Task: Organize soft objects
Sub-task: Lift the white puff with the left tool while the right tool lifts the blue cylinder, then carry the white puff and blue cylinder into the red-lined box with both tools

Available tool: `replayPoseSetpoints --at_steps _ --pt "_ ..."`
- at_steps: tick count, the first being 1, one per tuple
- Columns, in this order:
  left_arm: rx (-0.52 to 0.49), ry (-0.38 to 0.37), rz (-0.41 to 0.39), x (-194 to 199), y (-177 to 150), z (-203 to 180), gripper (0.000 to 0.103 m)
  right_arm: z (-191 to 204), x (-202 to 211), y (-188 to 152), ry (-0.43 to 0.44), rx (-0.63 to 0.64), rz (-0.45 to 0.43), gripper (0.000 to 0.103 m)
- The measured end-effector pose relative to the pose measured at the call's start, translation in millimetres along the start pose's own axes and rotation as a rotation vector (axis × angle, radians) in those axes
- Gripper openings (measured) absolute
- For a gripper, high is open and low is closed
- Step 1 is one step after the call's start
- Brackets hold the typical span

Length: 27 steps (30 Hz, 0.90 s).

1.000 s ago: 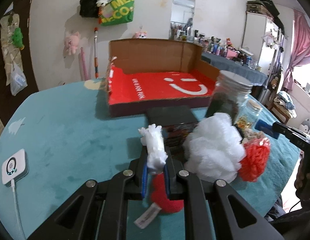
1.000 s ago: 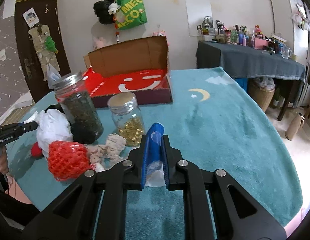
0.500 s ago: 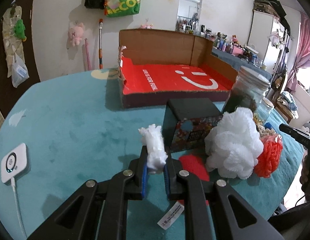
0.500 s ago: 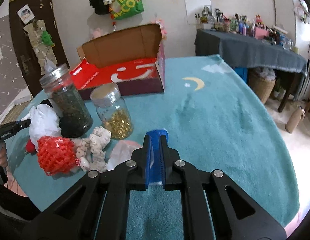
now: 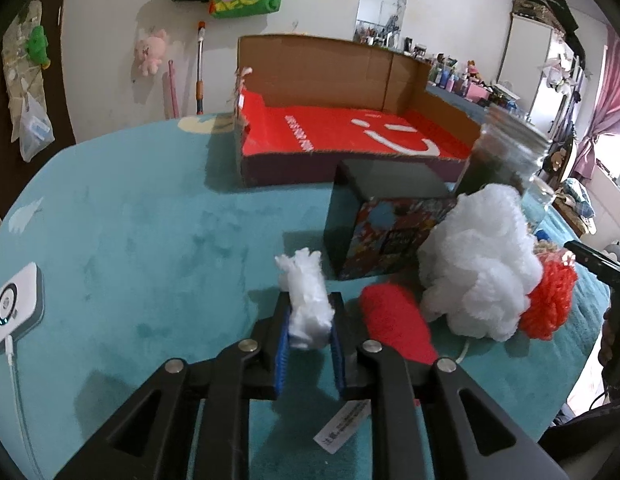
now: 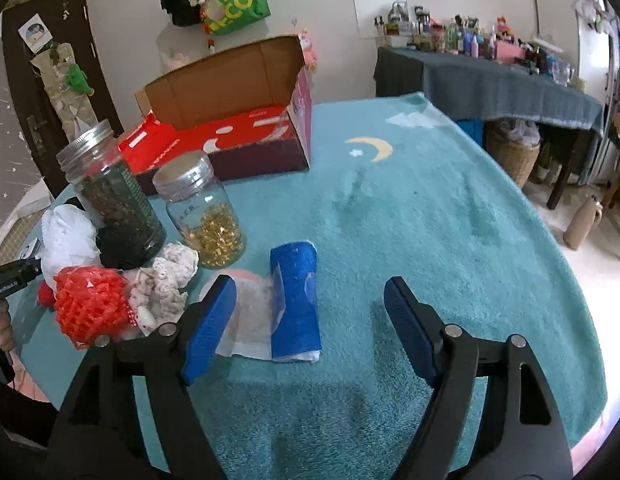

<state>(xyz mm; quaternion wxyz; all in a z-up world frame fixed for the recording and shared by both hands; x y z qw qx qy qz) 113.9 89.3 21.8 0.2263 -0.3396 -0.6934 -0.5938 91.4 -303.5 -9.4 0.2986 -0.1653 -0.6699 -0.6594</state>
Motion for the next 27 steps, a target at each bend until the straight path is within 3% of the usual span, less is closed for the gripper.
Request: replayPoseSetpoints --at_steps 4,9,11,12,14,22,27 --pt "0.011 0.008 0.004 -5 -1 4 0.035 -4 -7 -2 0.01 -0.036 0.021 0.075" --pt "0.014 0.009 0.006 -9 1 5 0.035 -6 -14 -6 0.008 -0.05 0.049 0.053" --pt "0.013 0.006 0.012 -11 1 5 0.03 -6 -15 -6 0.014 -0.051 0.047 0.043" --pt "0.012 0.007 0.014 -12 1 4 0.012 -5 -16 -7 0.017 -0.041 0.055 0.038" --pt "0.016 0.003 0.013 -12 2 5 0.013 0 -17 -7 0.019 -0.008 0.055 0.024" --pt "-0.015 -0.001 -0.026 2 9 0 0.012 6 -4 1 0.014 0.022 -0.007 0.02" --pt "-0.031 -0.004 0.0 -4 19 7 0.012 3 -11 10 0.049 0.03 0.017 0.02"
Point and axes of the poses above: each gripper's, at about its wrist camera, not at the fingertips, and x roughly against the way its jaws point, z to its left, y to its top, the point moved 3 cm from there along -x, roughly the way its jaws point, and after that the axes turned 8 degrees about x, right-handed, at the moved point
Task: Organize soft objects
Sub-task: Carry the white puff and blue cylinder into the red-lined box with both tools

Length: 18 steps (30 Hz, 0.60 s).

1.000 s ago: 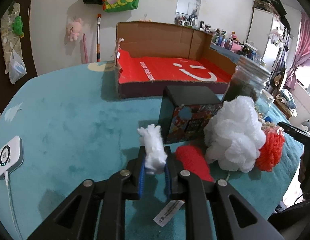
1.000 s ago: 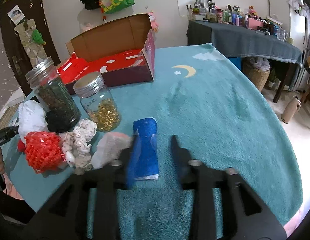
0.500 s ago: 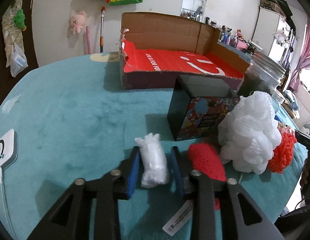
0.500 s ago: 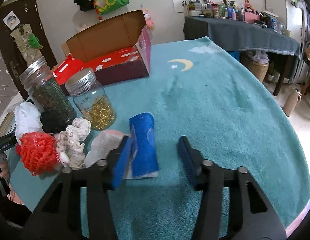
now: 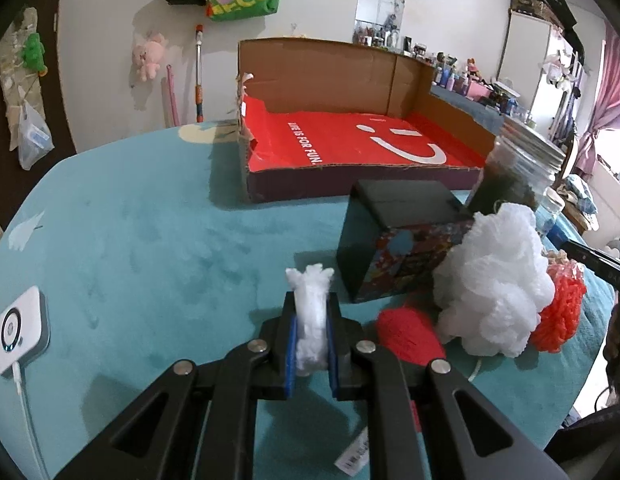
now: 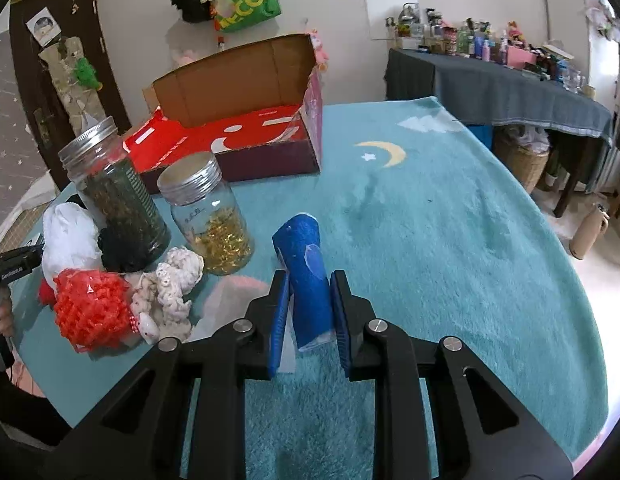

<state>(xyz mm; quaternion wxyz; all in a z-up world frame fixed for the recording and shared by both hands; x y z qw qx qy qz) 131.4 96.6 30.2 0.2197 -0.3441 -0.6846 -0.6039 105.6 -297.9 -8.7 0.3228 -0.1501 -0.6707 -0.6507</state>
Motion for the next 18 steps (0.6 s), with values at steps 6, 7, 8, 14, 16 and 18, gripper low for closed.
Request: replayPoseSetpoints --at_steps 6,7,8,14,16,18 --pt "-0.078 -0.037 0.002 -7 21 6 0.012 -7 -11 21 0.083 0.047 0.017 0.02" --pt "-0.089 -0.048 0.001 -9 27 8 0.012 -7 -12 25 0.091 0.055 0.016 0.02" --pt "-0.098 -0.056 -0.001 -10 30 9 0.012 -8 -14 29 0.104 0.064 0.016 0.02" --pt "-0.186 -0.087 -0.006 -19 52 6 0.012 -8 -29 53 0.189 0.125 0.016 0.02" --pt "-0.222 -0.107 -0.002 -22 56 2 0.012 -6 -33 59 0.222 0.148 0.015 0.02" --pt "-0.257 -0.117 0.001 -25 60 -4 0.012 -3 -38 66 0.247 0.172 0.02 0.02"
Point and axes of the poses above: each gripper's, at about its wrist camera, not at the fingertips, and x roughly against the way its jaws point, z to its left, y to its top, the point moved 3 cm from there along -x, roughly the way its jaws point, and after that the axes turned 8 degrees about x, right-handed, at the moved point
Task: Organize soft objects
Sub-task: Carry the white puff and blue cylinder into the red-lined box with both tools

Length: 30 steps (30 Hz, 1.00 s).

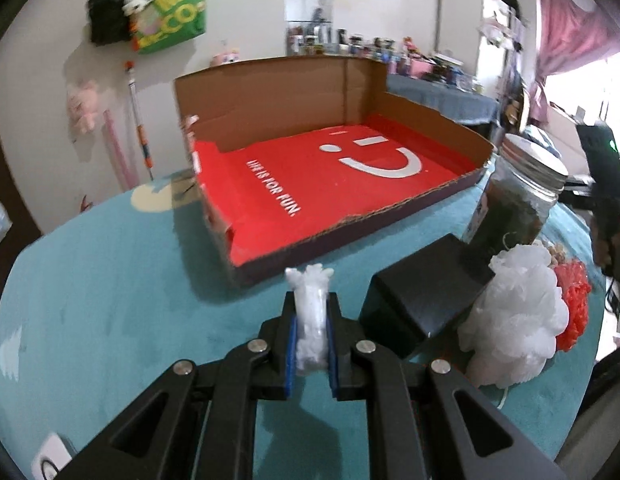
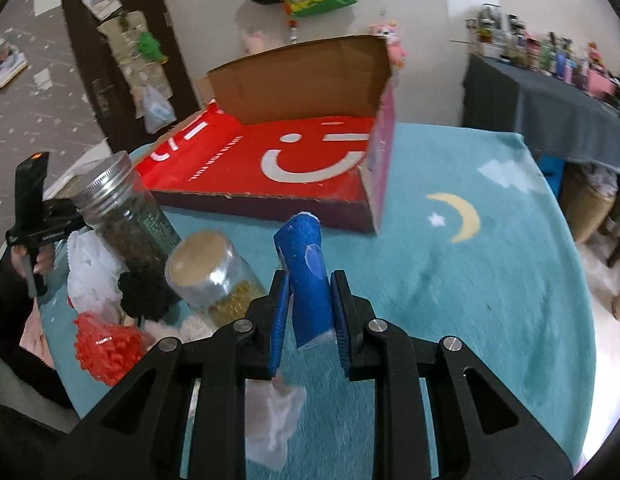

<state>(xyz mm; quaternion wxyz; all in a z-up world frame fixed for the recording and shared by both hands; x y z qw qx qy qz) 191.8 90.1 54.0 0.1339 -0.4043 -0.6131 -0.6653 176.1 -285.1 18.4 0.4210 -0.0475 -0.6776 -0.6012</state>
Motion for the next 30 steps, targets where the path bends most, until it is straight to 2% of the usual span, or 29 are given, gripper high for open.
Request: replayPoseSetpoints --at_steps 10,15,19,26,30 --pt "-0.081 -0.084 -0.016 -14 34 -11 0.012 4 -11 29 0.066 0.069 -0.006 0.02" --pt "-0.088 -0.109 -0.033 -22 51 -17 0.012 2 -17 49 0.076 0.079 -0.034 0.02" --pt "-0.047 -0.119 -0.023 -31 68 -17 0.013 -3 -26 69 0.071 0.063 -0.045 0.02" --pt "0.054 -0.045 0.057 -59 100 -12 0.013 -2 -59 111 -0.034 0.068 0.023 0.02" --pt "0.072 0.019 0.114 -75 111 -13 0.013 -3 -87 130 -0.091 0.064 0.118 0.02"
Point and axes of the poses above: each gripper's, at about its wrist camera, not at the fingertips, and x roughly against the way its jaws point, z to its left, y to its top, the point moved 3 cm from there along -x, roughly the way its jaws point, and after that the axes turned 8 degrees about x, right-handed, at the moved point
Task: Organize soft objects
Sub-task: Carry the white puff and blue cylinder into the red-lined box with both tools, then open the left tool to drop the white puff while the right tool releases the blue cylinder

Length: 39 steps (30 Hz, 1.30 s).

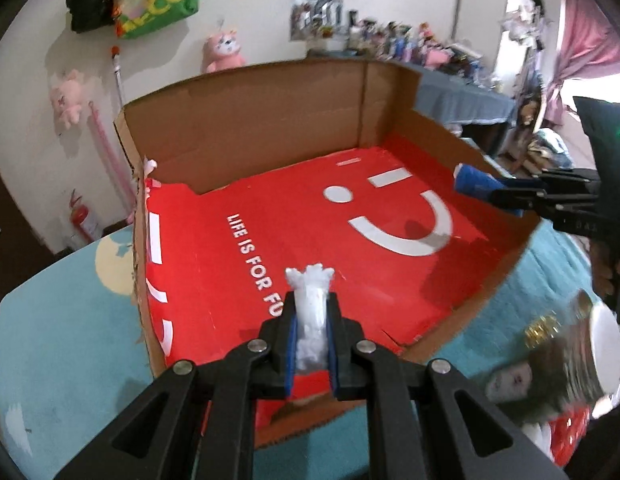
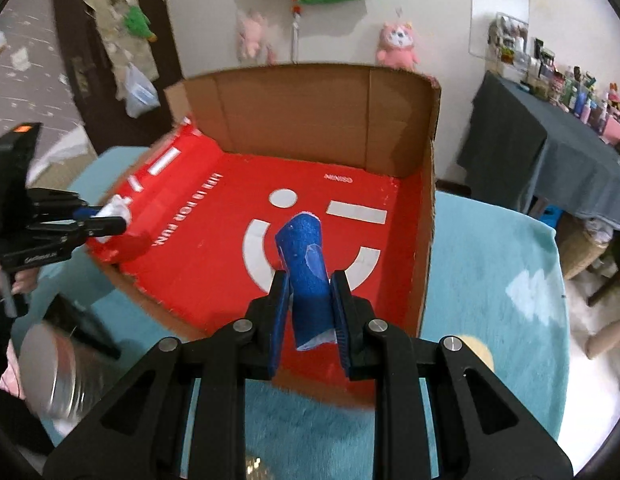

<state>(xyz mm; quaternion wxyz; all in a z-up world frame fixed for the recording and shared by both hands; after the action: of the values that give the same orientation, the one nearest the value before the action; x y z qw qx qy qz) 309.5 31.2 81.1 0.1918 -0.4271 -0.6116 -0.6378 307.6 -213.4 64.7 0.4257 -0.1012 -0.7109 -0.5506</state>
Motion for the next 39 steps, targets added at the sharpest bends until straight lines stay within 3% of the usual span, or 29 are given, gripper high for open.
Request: replayPoseSetpoints --at_steps 6,12,27,29,33,39 --pt "0.037 0.068 0.105 -26 7 4 0.013 -1 -43 13 -0.08 0.011 0.182 0.02" --pt "0.051 0.102 0.163 -47 8 11 0.013 8 -71 9 -0.13 0.081 0.288 0.02" --pt "0.048 0.116 0.218 -62 7 11 0.014 13 -91 2 -0.17 0.158 0.332 0.021" --pt "0.046 0.11 0.214 -63 7 10 0.02 14 -92 3 -0.166 0.165 0.329 0.021" --pt "0.035 0.102 0.187 -57 8 7 0.045 16 -90 3 -0.15 0.177 0.321 0.022" --pt "0.028 0.078 0.12 -33 11 -3 0.063 17 -78 8 -0.151 0.167 0.286 0.031"
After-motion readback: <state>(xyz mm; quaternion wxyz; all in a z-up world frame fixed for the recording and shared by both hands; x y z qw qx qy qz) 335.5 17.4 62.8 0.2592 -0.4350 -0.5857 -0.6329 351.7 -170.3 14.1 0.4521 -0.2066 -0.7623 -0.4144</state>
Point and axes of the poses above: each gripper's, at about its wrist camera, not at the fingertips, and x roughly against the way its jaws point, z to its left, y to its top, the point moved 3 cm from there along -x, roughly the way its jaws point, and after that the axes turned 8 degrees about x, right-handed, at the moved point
